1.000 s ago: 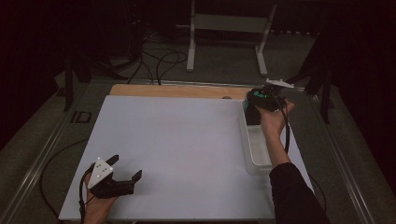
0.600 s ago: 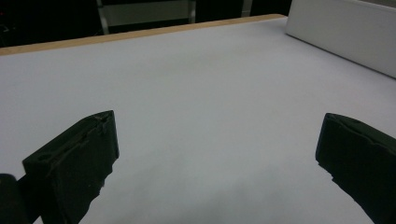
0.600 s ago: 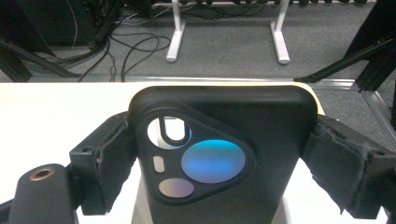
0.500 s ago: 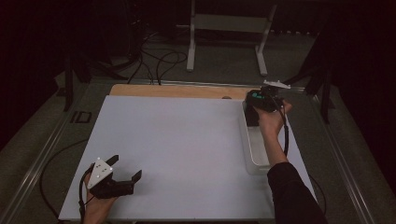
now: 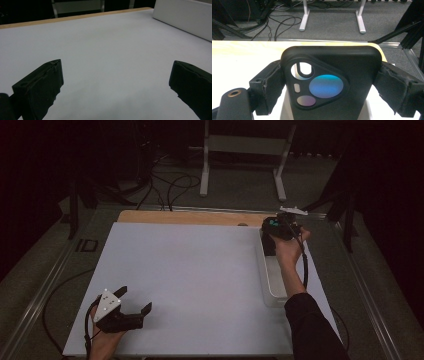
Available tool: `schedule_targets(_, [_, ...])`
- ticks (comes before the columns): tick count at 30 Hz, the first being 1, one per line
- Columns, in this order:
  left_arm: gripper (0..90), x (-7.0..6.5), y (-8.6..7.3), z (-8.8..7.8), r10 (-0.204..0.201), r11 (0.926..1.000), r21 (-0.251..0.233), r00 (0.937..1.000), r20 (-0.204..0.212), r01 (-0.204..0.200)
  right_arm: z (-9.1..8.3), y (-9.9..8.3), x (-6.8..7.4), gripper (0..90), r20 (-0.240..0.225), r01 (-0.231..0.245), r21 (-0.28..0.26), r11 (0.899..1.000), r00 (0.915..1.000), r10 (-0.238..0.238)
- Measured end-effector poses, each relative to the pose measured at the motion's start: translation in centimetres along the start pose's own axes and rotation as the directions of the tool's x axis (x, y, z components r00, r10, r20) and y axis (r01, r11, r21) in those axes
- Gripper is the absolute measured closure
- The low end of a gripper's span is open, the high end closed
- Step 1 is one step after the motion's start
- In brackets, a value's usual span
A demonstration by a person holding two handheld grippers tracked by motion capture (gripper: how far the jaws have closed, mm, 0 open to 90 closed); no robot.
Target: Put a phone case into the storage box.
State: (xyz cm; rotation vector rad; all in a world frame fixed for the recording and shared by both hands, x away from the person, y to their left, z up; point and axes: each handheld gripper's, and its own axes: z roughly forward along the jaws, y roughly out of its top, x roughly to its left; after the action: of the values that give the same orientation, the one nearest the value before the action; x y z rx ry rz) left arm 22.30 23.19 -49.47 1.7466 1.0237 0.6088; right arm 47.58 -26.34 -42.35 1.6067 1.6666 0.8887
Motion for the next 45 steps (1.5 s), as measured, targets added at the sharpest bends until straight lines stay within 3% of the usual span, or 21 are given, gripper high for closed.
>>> schedule_targets(13, [0.0,0.0,-0.1,0.0,0.001,1.0000,0.005,1.0000,0.001,-0.001,0.7,0.1,0.2,12.9,0.010,0.001,-0.005,1.000,0.9999,-0.001])
schedule_targets(39, [0.0,0.0,-0.2,-0.1,-0.011,0.9999,0.003,0.9999,0.001,0.011,1.6,0.2,-0.3,12.3,-0.020,0.031,-0.021,0.999,0.9993,-0.031])
schedule_targets(45, [0.0,0.1,-0.2,-0.1,-0.010,0.9999,0.004,0.9999,0.002,0.010,1.8,0.3,-0.2,7.6,-0.014,0.032,-0.006,0.999,0.9994,-0.032])
